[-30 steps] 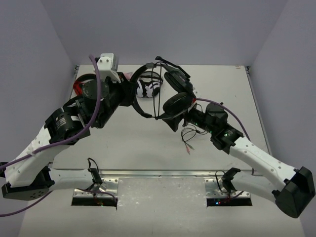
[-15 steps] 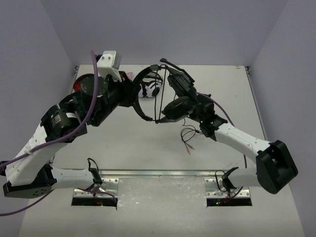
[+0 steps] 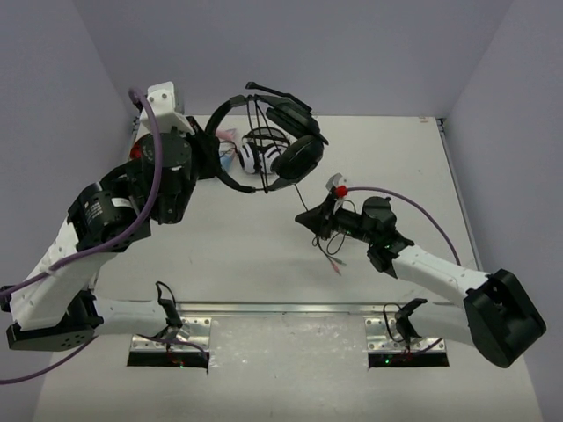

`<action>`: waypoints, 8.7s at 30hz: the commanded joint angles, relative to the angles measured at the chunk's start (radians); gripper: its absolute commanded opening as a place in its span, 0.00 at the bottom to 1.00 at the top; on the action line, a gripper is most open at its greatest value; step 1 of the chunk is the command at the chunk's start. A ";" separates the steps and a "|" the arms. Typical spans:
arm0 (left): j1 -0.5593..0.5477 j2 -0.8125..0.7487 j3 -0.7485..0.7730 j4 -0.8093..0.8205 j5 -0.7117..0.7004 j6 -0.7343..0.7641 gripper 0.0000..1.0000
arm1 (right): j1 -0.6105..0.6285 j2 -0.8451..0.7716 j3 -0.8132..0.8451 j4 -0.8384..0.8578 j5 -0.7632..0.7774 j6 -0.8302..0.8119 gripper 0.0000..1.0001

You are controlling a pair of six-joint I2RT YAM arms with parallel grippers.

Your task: Wrap the headphones

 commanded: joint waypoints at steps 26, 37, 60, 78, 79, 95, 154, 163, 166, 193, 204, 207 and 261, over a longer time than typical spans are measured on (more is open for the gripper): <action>0.316 0.225 -0.249 0.108 -0.163 -0.271 0.00 | 0.467 -0.272 0.188 -0.333 -0.055 0.122 0.01; 0.313 0.148 -0.556 0.468 0.304 0.218 0.00 | 0.458 -0.195 0.572 -0.902 0.540 -0.456 0.01; 0.101 -0.076 -0.725 0.530 0.690 0.456 0.00 | 0.035 -0.031 0.793 -0.838 0.682 -0.648 0.20; 0.098 -0.203 -0.716 0.559 0.761 0.450 0.00 | -0.168 0.009 0.654 -0.737 0.432 -0.408 0.05; 0.098 -0.209 -0.708 0.567 0.752 0.444 0.00 | -0.171 0.003 0.634 -0.723 0.408 -0.389 0.02; 0.098 -0.061 -0.196 0.507 0.592 0.234 0.00 | 0.010 0.110 0.290 0.006 -0.047 0.215 0.07; 0.224 0.066 -0.713 0.669 0.364 0.510 0.00 | 0.319 -0.224 0.607 -0.761 0.726 -0.593 0.01; 0.124 -0.078 -0.796 0.649 0.703 0.600 0.01 | 0.096 -0.200 0.635 -0.695 0.748 -0.651 0.01; 0.109 -0.085 -0.773 0.606 0.828 0.605 0.00 | 0.007 -0.171 0.644 -0.698 0.702 -0.647 0.01; 0.107 -0.272 -0.402 0.671 0.546 0.247 0.00 | -0.117 -0.099 0.218 -0.053 -0.225 0.281 0.06; 0.107 -0.200 -0.261 0.606 0.299 0.076 0.00 | 0.157 0.254 0.261 0.427 -0.188 0.476 0.06; 0.107 -0.162 -0.192 0.535 0.152 0.054 0.00 | 0.193 0.348 0.236 0.547 -0.191 0.524 0.01; 0.216 -0.059 -0.725 0.507 1.121 0.619 0.00 | -0.010 -0.088 0.652 -0.832 0.748 -0.808 0.12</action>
